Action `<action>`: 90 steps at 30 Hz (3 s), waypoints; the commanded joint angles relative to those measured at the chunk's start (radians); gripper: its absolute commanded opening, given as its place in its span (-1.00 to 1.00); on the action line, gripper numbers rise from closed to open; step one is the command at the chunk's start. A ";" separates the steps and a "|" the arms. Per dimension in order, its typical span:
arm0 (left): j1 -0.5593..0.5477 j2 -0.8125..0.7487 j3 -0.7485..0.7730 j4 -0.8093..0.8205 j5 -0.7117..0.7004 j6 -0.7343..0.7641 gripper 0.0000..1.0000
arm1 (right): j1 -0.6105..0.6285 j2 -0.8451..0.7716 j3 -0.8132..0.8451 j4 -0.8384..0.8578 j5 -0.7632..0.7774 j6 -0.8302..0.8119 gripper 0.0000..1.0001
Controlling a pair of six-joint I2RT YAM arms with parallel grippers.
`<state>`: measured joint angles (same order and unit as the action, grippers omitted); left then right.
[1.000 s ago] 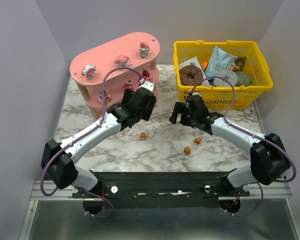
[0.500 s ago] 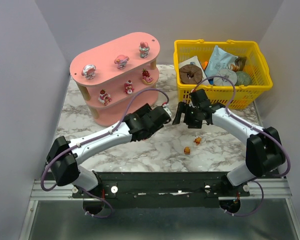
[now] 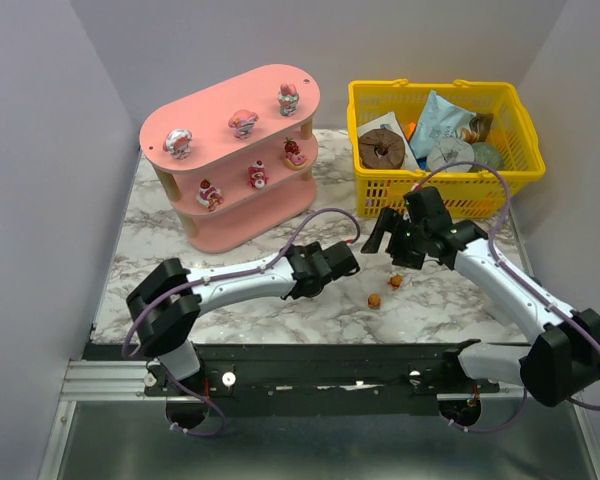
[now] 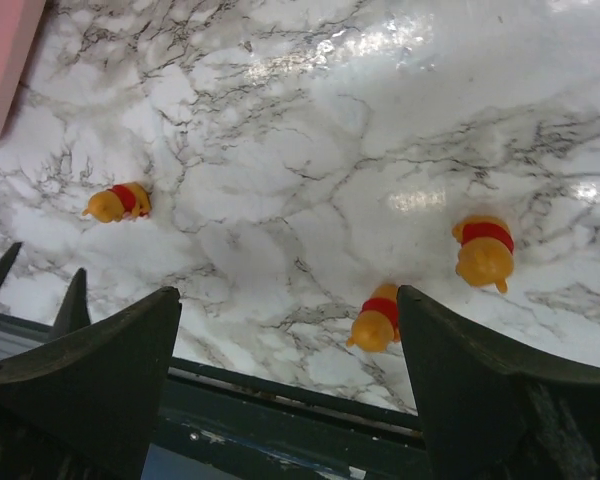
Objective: Place and organize the plastic toys onto the shelf
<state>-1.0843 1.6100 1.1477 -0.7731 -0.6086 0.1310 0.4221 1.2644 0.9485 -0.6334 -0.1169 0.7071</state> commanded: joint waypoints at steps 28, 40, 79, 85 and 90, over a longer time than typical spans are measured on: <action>0.024 0.209 0.024 0.100 -0.056 0.044 0.18 | -0.043 -0.117 0.088 -0.253 0.164 0.048 0.90; 0.038 0.226 0.030 0.103 -0.011 0.032 0.06 | -0.045 -0.108 0.090 -0.250 0.172 0.052 0.89; 0.104 0.237 0.038 0.113 0.013 -0.014 -0.55 | -0.045 -0.071 0.116 -0.235 0.189 0.040 0.82; 0.158 0.199 0.033 0.113 0.013 -0.016 -0.55 | -0.045 -0.066 0.121 -0.226 0.189 0.037 0.82; 0.198 0.185 0.033 0.109 -0.010 -0.005 -0.55 | -0.045 -0.060 0.124 -0.221 0.191 0.032 0.81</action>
<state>-0.9165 1.8328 1.1751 -0.6697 -0.5953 0.1299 0.3840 1.1942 1.0405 -0.8616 0.0422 0.7570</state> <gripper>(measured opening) 0.397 0.909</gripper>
